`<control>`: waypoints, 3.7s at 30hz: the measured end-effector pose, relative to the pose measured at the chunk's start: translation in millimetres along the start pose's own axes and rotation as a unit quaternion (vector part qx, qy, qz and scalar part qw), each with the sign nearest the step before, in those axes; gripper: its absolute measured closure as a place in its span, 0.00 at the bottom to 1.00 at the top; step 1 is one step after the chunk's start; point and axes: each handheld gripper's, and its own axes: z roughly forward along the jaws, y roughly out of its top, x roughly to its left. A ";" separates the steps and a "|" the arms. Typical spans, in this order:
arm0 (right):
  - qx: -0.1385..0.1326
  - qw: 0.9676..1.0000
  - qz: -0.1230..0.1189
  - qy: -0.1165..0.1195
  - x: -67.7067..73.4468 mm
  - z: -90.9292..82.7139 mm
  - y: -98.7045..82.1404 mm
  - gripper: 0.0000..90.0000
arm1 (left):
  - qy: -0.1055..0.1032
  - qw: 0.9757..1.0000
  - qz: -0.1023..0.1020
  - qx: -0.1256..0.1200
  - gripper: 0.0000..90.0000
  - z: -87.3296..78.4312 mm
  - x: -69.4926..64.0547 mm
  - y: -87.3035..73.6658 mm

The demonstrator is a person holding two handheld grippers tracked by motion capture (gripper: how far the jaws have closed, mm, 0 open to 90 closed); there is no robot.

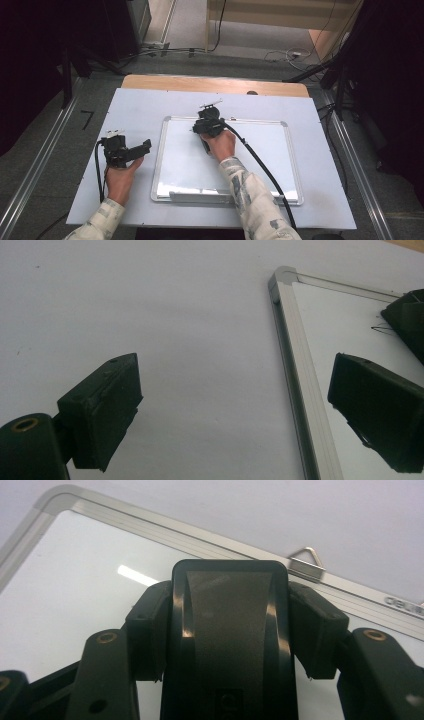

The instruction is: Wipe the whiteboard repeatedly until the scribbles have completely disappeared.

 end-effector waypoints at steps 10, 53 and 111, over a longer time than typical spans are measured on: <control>0.004 1.000 0.002 -0.007 -3.1 -1.7 -1.4 0.43 | 0.001 1.000 0.002 0.000 0.08 0.9 -2.7 -0.1; 0.009 1.000 -0.005 0.020 8.5 1.4 2.9 0.41 | 0.001 1.000 0.004 0.001 0.08 1.7 -2.1 0.0; 0.042 0.999 -0.020 0.019 -2.5 -1.7 4.8 0.42 | 0.000 1.000 0.005 0.002 0.08 2.4 -2.8 -0.3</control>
